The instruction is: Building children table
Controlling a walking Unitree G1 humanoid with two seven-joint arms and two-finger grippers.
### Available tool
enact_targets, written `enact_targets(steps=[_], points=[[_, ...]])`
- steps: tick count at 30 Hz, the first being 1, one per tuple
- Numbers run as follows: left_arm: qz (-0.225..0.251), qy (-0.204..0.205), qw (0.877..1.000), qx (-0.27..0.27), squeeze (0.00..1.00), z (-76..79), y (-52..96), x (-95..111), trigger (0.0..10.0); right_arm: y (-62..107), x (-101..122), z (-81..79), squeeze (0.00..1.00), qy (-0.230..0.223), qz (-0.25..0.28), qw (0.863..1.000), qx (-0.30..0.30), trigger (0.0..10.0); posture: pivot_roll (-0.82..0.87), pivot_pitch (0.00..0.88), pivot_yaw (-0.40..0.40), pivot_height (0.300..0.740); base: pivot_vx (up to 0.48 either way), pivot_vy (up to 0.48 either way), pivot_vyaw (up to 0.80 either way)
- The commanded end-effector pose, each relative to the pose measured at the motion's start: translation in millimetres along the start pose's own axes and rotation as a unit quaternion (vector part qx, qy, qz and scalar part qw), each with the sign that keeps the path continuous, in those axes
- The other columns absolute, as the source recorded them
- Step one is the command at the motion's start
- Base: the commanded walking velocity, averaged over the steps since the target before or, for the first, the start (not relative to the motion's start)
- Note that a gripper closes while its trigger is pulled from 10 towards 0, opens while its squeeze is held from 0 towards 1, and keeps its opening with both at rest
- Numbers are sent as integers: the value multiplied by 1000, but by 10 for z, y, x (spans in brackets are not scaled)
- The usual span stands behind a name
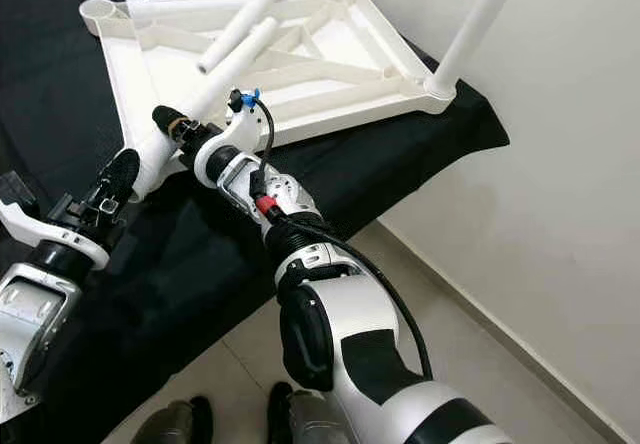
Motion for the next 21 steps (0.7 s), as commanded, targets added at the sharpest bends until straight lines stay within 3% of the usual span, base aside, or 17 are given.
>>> enact_targets(steps=[1, 3, 4, 5, 6, 11, 16, 21], points=[[-29, 8, 999, 23, 0, -56, 27, -138, 0, -128, -488, -166, 0, 1, -57, 998, 24, 0, 108, 245, -150, 740, 0, 0, 0], [-29, 6, 999, 25, 0, -67, 27, -136, 0, -125, -450, -165, 0, -1, -51, 998, 25, 0, 106, 240, -146, 740, 0, 0, 0], [-28, 1, 999, 30, 0, -80, 27, -130, 4000, -122, -410, -175, 0, -1, -46, 999, 28, 0, 106, 240, -146, 740, 0, 0, 0], [-28, 1, 999, 30, 0, -80, 27, -130, 4000, -122, -410, -175, 0, -1, -46, 999, 28, 0, 106, 240, -146, 740, 0, 0, 0], [-18, -35, 998, 45, 1000, -131, 10, -68, 10000, -107, -285, -231, 0, -3, -30, 998, 48, 0, 107, 218, -138, 740, 0, 0, 0], [12, -48, 998, 31, 1000, -109, -18, 95, 10000, -70, -114, -359, 0, -2, -1, 995, 95, 0, 105, 191, -129, 740, 0, 0, 0], [30, -56, 998, -11, 1000, -6, 4, 253, 10000, -34, -15, -476, 0, 27, 18, 990, 134, 0, 108, 162, -116, 740, 0, 0, 0], [41, -115, 984, -130, 1000, 242, 227, 522, 10000, 88, 302, -516, 0, 121, 97, 977, 146, 0, 116, 116, -106, 740, 0, 0, 0]])
Point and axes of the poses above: a point about 5 cm out from each wrist's last joint towards the gripper, its own y axis pointing back from the gripper into the wrist, its own x axis along the axis of the wrist's last joint, z = x × y, the point moved 2 cm from there along -y, pointing out of the wrist towards the gripper, and after that the axes turned 14 degrees about -y, right-handed, at the moved point
